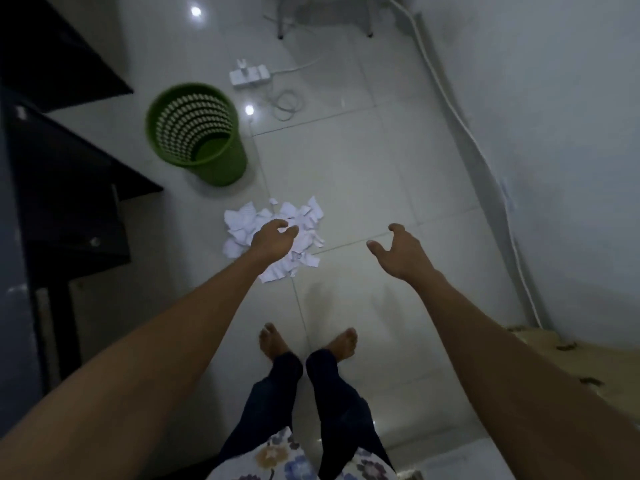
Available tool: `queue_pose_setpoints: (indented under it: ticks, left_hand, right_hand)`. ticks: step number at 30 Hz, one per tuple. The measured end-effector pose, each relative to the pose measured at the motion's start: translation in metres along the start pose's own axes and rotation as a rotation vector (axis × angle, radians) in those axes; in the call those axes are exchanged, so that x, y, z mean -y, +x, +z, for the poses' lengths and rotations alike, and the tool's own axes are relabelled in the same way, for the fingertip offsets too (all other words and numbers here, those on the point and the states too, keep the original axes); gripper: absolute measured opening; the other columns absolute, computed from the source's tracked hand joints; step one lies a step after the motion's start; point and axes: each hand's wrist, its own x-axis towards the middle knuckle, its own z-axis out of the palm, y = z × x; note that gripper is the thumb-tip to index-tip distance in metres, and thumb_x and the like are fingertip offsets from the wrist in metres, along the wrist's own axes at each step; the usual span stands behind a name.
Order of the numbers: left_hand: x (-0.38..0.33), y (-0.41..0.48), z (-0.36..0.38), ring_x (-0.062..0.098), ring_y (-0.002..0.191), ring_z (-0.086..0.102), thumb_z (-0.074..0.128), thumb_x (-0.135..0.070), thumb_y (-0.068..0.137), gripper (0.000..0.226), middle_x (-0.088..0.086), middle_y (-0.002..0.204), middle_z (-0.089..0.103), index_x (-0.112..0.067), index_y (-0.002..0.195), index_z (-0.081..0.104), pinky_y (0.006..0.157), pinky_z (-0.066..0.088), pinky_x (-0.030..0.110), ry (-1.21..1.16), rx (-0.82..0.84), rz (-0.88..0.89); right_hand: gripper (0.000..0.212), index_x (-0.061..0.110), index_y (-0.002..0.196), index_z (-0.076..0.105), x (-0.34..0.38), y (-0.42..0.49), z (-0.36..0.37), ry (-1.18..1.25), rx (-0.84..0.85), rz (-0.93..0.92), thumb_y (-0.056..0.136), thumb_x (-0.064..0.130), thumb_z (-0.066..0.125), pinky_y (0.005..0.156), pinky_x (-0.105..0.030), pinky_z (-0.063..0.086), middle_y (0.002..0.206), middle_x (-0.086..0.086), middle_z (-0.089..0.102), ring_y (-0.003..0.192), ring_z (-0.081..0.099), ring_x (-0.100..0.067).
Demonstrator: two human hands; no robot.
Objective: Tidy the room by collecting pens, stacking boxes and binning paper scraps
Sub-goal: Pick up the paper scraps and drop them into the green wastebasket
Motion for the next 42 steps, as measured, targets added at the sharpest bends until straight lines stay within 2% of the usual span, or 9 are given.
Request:
queue_pose_setpoints:
  ticks: [8, 10, 12, 13, 16, 20, 32, 38, 42]
  left_hand:
    - [0.088, 0.001, -0.066, 0.025, 0.126, 0.048, 0.050, -0.040, 0.095, 0.050, 0.006, 0.141, 0.049, -0.014, 0.139, 0.047, 0.093, 0.036, 0.025, -0.179, -0.108, -0.150]
    - [0.104, 0.001, -0.075, 0.023, 0.117, 0.052, 0.051, -0.038, 0.095, 0.036, -0.001, 0.121, 0.058, -0.017, 0.123, 0.057, 0.089, 0.038, 0.024, -0.207, -0.143, -0.160]
    - [0.118, 0.000, -0.085, 0.020, 0.103, 0.052, 0.051, -0.037, 0.095, 0.014, -0.010, 0.091, 0.054, -0.026, 0.093, 0.059, 0.082, 0.036, 0.024, -0.201, -0.163, -0.162]
    - [0.124, 0.000, -0.090, 0.020, 0.102, 0.052, 0.050, -0.036, 0.095, 0.014, -0.010, 0.090, 0.053, -0.025, 0.092, 0.059, 0.081, 0.035, 0.024, -0.209, -0.172, -0.164]
    - [0.135, 0.000, -0.101, 0.025, 0.119, 0.051, 0.050, -0.037, 0.096, 0.038, 0.004, 0.127, 0.056, -0.015, 0.126, 0.056, 0.086, 0.034, 0.024, -0.240, -0.195, -0.179]
    - [0.144, 0.004, -0.108, 0.025, 0.131, 0.044, 0.050, -0.041, 0.095, 0.052, 0.005, 0.146, 0.045, -0.015, 0.140, 0.045, 0.101, 0.035, 0.027, -0.288, -0.205, -0.226]
    - [0.138, 0.052, -0.089, 0.025, 0.133, 0.043, 0.050, -0.044, 0.094, 0.056, 0.007, 0.149, 0.041, -0.019, 0.143, 0.040, 0.104, 0.036, 0.030, -0.453, -0.285, -0.395]
    - [0.133, 0.107, -0.057, 0.023, 0.132, 0.044, 0.051, -0.042, 0.095, 0.053, 0.006, 0.148, 0.043, -0.020, 0.142, 0.042, 0.103, 0.035, 0.028, -0.505, -0.324, -0.422]
    - [0.141, 0.139, -0.024, 0.024, 0.131, 0.045, 0.053, -0.041, 0.094, 0.052, 0.006, 0.147, 0.043, -0.022, 0.142, 0.042, 0.103, 0.037, 0.029, -0.501, -0.301, -0.435]
  right_hand:
    - [0.079, 0.005, 0.147, 0.024, 0.086, 0.007, 0.063, -0.099, 0.115, -0.156, 0.090, 0.050, 0.055, 0.109, -0.040, 0.031, 0.150, -0.017, 0.035, 0.137, 0.035, -0.030]
    - [0.080, 0.005, 0.148, 0.023, 0.100, 0.007, 0.073, -0.120, 0.142, -0.181, 0.090, 0.049, 0.055, 0.110, -0.040, 0.029, 0.151, -0.016, 0.033, 0.139, 0.033, -0.030]
    - [0.080, 0.005, 0.148, 0.023, 0.113, 0.007, 0.080, -0.131, 0.152, -0.200, 0.090, 0.048, 0.055, 0.110, -0.039, 0.029, 0.152, -0.015, 0.032, 0.139, 0.032, -0.029]
    - [0.078, 0.005, 0.148, 0.024, 0.120, 0.009, 0.082, -0.138, 0.150, -0.215, 0.091, 0.047, 0.056, 0.109, -0.039, 0.029, 0.151, -0.016, 0.034, 0.138, 0.033, -0.030]
    - [0.075, 0.004, 0.146, 0.027, 0.134, 0.014, 0.087, -0.165, 0.139, -0.254, 0.091, 0.044, 0.057, 0.106, -0.037, 0.031, 0.148, -0.017, 0.038, 0.136, 0.036, -0.031]
    - [0.069, 0.003, 0.142, 0.033, 0.149, 0.025, 0.092, -0.207, 0.155, -0.306, 0.091, 0.042, 0.058, 0.101, -0.036, 0.033, 0.144, -0.017, 0.042, 0.131, 0.040, -0.032]
    - [0.053, 0.005, 0.126, 0.046, 0.177, 0.121, 0.093, -0.291, 0.317, -0.472, 0.090, 0.040, 0.059, 0.094, -0.036, 0.040, 0.128, -0.015, 0.054, 0.117, 0.052, -0.033]
    - [0.058, 0.001, 0.131, 0.042, 0.166, 0.185, 0.110, -0.361, 0.370, -0.543, 0.090, 0.038, 0.060, 0.097, -0.038, 0.038, 0.131, -0.018, 0.052, 0.121, 0.049, -0.035]
    - [0.079, 0.001, 0.146, 0.024, 0.146, 0.227, 0.131, -0.401, 0.397, -0.517, 0.090, 0.042, 0.060, 0.107, -0.040, 0.031, 0.150, -0.017, 0.034, 0.136, 0.035, -0.034]
